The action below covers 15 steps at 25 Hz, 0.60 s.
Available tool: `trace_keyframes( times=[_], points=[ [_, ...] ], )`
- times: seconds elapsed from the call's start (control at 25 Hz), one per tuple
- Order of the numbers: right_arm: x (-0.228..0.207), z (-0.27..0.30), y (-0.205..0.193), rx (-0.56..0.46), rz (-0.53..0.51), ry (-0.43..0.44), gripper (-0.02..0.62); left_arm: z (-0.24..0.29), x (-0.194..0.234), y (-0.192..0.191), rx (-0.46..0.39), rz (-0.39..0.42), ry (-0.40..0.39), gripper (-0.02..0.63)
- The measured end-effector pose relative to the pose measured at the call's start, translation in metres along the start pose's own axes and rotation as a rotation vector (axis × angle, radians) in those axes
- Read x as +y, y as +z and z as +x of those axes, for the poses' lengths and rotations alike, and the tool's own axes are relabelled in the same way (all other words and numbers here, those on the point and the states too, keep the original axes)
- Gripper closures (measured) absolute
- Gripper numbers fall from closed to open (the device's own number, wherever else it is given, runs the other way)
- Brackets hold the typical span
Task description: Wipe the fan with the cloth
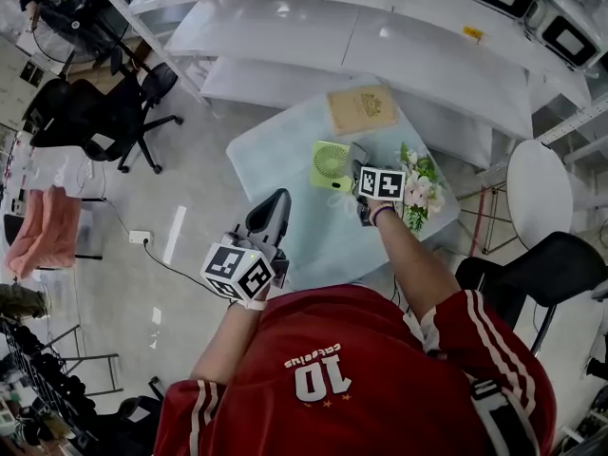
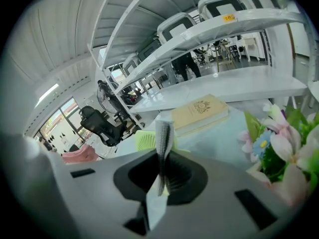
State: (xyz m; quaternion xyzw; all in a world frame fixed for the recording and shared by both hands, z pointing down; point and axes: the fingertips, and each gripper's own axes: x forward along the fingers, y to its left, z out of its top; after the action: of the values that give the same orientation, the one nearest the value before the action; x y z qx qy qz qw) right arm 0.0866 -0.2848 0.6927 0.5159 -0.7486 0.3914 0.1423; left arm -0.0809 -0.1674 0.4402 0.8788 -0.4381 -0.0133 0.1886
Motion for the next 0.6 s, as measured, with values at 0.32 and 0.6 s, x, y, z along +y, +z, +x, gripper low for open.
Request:
trace_keyframes(
  times=[0.32,0.6],
  points=[
    [-0.007,-0.004,-0.002,-0.002,0.02,-0.06,0.574,0.003,-0.009,-0.002,-0.008,0.0,-0.024,0.6],
    [-0.016,-0.007,-0.017,0.023,0.052,-0.096,0.574,0.004,-0.016,-0.006,-0.018,-0.011,-0.043,0.6]
  ],
)
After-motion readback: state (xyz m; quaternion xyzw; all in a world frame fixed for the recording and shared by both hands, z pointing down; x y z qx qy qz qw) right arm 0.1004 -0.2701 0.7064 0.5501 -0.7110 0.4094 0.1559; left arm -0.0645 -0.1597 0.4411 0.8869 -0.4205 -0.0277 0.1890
